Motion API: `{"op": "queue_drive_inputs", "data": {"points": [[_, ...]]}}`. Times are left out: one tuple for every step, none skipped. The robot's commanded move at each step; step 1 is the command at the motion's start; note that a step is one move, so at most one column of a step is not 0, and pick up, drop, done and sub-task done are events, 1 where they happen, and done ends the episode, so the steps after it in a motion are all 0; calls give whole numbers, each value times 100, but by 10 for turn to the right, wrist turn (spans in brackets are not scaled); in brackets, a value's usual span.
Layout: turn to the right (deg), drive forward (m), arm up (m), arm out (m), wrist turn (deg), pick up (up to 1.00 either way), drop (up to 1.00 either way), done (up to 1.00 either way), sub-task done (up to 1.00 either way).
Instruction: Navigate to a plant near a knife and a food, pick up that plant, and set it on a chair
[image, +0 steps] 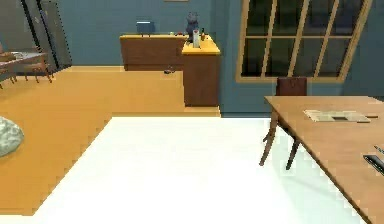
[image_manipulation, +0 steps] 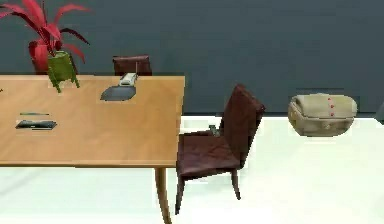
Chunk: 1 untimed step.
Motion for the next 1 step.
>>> {"op": "queue_drive_inputs", "data": {"points": [[0,100,0,0,0,0,0,0,0]]}}
